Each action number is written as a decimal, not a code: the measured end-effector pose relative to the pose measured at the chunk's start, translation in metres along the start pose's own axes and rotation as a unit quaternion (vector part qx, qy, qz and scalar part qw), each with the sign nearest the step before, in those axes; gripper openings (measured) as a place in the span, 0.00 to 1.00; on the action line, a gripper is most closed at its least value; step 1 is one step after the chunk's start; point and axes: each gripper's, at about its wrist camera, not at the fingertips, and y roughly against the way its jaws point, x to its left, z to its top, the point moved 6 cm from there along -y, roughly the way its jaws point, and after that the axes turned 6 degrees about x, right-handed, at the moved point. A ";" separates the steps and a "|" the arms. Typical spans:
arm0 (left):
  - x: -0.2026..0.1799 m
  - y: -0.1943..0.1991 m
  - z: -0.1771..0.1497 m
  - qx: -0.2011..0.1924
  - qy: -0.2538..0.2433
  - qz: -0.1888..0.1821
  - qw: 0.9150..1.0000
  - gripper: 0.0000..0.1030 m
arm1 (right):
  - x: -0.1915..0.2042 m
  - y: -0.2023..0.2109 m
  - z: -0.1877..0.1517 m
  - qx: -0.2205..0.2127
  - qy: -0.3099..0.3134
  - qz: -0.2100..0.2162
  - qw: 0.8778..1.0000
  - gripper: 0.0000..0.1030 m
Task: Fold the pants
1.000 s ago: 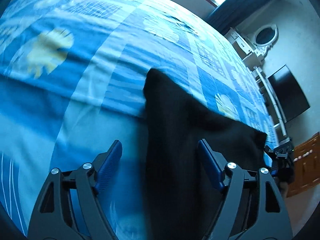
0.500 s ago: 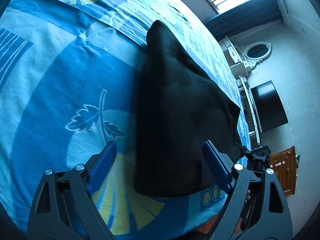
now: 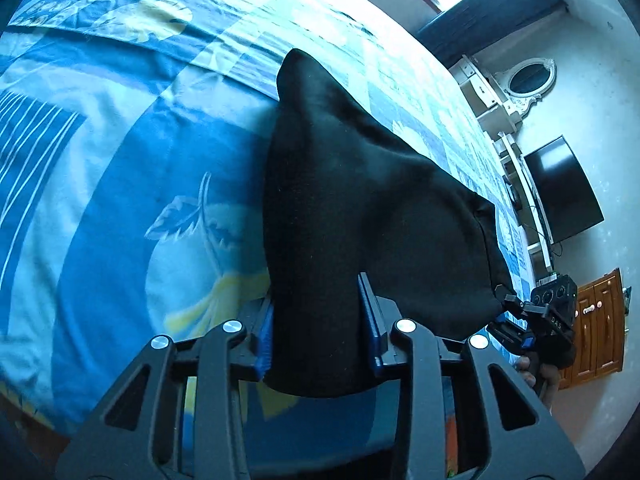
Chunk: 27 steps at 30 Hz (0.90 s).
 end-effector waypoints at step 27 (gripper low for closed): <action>0.026 -0.006 -0.023 -0.026 -0.035 -0.011 0.999 0.73 | -0.044 0.002 -0.028 -0.019 -0.042 0.047 0.998 0.47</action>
